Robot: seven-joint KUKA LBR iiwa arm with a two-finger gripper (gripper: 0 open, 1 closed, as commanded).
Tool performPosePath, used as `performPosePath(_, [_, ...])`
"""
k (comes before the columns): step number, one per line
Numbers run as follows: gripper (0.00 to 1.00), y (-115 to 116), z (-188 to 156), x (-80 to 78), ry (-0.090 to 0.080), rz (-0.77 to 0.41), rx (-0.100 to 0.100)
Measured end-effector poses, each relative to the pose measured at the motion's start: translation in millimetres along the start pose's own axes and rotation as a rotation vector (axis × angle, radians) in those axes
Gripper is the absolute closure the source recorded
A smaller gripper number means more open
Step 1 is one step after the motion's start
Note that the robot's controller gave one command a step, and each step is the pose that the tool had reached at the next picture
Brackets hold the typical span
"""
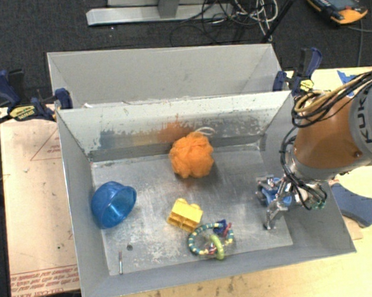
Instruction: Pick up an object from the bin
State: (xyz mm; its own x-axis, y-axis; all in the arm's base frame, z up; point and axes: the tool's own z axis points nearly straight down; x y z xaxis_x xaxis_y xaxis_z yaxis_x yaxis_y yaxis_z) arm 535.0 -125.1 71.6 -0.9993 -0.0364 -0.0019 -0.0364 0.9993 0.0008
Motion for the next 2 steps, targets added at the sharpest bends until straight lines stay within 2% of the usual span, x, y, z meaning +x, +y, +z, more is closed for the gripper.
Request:
performPosePath(1, [1.0, 0.0, 0.0, 0.0, 0.0, 0.0, 0.0])
performPosePath(2, [1.0, -3.0, -31.2, 4.3, 0.005, 0.007, -0.001])
